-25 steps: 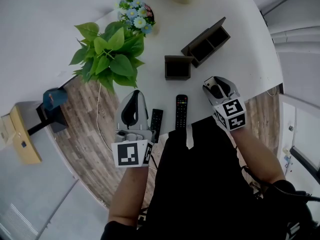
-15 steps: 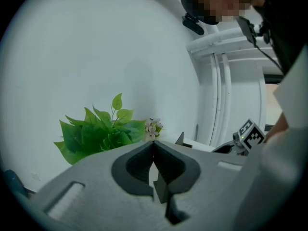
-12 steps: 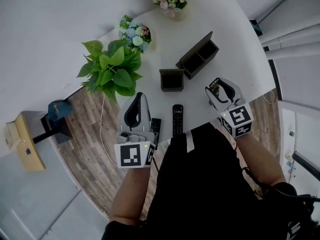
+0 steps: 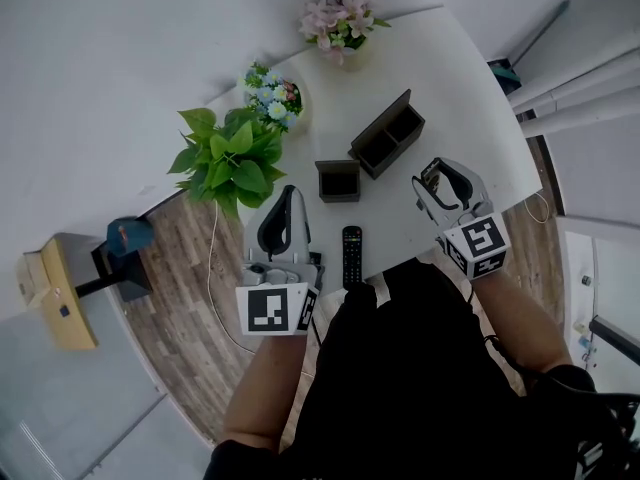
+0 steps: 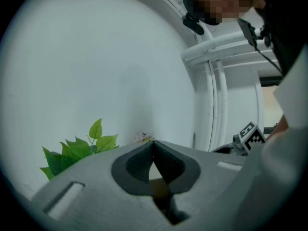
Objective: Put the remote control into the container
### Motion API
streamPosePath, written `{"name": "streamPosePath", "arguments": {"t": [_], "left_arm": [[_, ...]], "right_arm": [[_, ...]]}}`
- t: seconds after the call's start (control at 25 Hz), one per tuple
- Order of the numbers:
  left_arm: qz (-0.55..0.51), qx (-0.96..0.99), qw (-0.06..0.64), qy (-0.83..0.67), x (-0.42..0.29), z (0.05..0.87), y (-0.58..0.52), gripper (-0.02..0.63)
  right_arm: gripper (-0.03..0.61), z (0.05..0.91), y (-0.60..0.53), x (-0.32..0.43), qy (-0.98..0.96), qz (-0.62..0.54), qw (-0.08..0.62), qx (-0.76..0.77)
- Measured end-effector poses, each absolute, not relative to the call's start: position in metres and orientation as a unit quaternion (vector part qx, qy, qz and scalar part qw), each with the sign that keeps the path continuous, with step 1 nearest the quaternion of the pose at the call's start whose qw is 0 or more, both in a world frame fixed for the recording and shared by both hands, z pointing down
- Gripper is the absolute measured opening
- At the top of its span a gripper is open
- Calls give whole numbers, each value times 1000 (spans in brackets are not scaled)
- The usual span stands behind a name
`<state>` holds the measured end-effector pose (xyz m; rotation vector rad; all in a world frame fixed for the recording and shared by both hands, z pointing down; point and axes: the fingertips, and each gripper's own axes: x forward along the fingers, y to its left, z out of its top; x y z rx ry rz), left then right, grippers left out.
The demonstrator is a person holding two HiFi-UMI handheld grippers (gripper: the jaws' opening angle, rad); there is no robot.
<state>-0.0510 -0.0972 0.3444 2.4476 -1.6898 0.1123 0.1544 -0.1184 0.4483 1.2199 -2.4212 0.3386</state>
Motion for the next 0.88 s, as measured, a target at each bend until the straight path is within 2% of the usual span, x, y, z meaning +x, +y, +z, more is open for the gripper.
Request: {"name": "streamPosePath", "arguments": {"t": [0.88], "left_arm": [[9, 793, 54, -606, -49, 291, -137, 0]], "right_arm": [[210, 378, -195, 146, -896, 64, 149, 414]]}}
